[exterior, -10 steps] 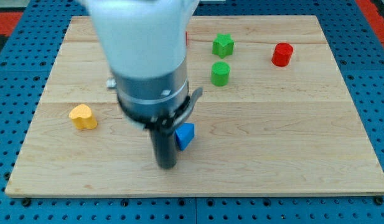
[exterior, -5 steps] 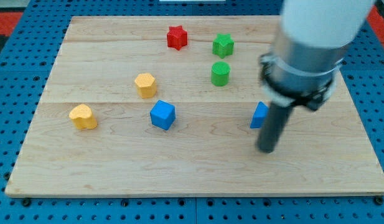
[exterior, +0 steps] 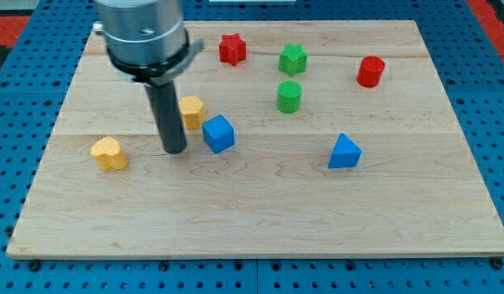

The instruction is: Place the blue blocks in a horizontal line

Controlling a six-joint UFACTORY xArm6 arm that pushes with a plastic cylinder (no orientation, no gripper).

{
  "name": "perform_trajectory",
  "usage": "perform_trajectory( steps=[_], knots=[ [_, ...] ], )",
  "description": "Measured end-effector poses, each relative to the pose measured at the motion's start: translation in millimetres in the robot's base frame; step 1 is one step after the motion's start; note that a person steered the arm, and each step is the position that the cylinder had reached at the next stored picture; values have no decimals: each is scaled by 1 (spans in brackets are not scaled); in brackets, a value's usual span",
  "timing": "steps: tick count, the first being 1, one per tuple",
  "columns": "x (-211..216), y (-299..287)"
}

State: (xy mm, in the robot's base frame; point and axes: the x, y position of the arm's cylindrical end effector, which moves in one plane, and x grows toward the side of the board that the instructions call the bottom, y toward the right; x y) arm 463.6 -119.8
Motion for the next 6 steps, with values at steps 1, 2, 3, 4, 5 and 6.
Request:
perform_trajectory(
  steps=[1,2,3,4,5,6],
  knots=[
    [-25,13],
    [-35,57],
    [-12,72],
    [21,77],
    [-10,97],
    [-15,164]
  ],
)
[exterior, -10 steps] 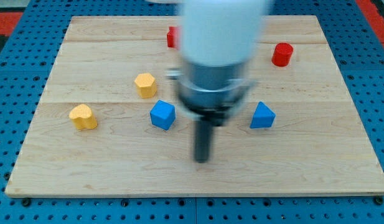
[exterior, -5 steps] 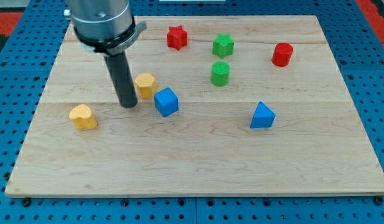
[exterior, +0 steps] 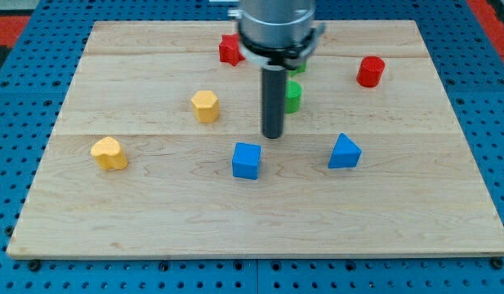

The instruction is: Place the blue blocks in a horizontal line

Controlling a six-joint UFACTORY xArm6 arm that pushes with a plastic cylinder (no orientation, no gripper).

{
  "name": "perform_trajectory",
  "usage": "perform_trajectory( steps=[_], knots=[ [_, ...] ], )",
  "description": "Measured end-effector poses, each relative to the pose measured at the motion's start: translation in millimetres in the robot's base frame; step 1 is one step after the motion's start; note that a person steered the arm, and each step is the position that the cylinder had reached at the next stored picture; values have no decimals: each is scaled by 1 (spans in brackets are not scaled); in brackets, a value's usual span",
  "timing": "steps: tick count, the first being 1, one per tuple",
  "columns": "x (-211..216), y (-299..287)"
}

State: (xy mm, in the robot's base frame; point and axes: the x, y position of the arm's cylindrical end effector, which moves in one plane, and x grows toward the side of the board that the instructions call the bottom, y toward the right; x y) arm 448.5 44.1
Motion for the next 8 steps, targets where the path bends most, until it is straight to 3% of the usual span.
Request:
perform_trajectory(
  steps=[2,6,7,8],
  knots=[
    [29,127],
    [83,-44],
    [64,-46],
    [79,-25]
  ],
)
